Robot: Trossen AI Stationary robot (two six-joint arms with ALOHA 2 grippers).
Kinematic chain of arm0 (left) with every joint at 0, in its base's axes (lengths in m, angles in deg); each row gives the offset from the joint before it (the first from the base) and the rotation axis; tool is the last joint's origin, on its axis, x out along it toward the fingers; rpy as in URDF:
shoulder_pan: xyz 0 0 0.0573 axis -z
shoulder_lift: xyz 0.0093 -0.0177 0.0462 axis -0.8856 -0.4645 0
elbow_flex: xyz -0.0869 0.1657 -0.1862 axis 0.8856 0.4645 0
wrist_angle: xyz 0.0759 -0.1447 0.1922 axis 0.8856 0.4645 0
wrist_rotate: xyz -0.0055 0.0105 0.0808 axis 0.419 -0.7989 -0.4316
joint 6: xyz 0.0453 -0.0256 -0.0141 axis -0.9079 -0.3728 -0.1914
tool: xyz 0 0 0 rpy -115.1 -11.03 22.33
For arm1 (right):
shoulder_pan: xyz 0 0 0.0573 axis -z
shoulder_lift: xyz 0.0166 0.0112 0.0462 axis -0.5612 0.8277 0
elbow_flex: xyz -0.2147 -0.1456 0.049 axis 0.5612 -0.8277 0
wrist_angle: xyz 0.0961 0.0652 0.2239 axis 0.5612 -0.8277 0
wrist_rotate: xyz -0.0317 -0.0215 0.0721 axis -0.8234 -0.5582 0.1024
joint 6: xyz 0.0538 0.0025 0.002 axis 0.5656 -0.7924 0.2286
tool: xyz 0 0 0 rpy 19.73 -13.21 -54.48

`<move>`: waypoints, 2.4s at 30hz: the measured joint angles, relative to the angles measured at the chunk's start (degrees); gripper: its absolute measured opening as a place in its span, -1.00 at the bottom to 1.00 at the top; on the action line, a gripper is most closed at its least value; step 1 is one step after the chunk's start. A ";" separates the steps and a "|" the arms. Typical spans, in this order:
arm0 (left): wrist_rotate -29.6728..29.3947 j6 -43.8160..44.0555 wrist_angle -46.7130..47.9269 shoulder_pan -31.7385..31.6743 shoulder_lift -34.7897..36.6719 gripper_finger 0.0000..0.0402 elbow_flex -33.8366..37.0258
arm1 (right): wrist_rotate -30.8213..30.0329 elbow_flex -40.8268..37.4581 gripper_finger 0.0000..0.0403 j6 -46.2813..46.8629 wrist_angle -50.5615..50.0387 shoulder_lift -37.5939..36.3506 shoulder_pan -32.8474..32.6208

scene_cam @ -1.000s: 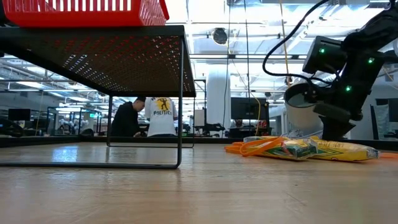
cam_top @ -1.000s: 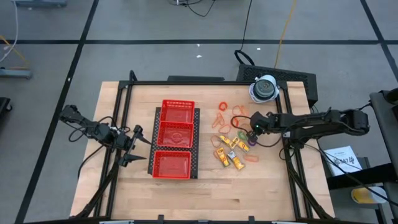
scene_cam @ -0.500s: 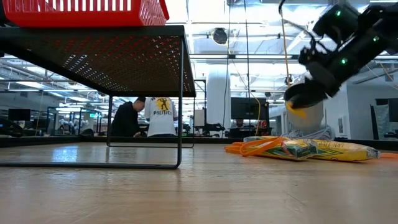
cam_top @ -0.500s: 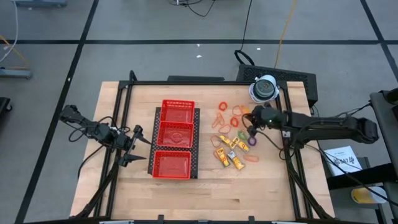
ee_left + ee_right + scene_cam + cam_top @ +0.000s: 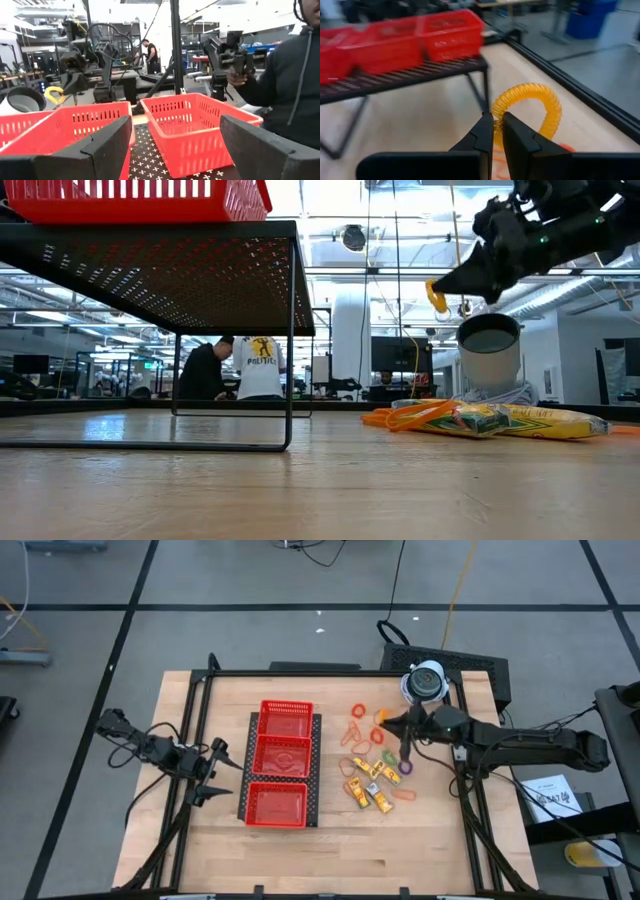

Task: Pick & Place Office Desk Supplies
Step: Put the yellow spring keychain into the top red basket on the shelf

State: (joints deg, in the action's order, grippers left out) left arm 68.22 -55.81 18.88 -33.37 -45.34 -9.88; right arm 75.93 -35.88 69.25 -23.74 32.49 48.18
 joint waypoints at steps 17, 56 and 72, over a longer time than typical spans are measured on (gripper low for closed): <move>-2.42 6.82 -7.20 -0.04 0.00 0.54 0.00 | 4.02 0.07 -0.90 -1.28 10.82 -0.01 0.00; -19.10 -5.46 -20.24 -18.30 -63.59 0.54 -41.27 | 31.10 11.17 -0.90 5.77 55.16 33.40 -6.00; -7.85 -5.39 -20.14 -23.04 -85.82 0.54 -56.83 | 30.91 13.42 -0.90 2.63 53.44 35.71 -9.29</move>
State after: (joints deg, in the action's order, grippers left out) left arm 60.37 -61.20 -1.27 -56.41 -131.16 -66.71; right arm 106.85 -22.46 71.88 29.70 68.20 38.89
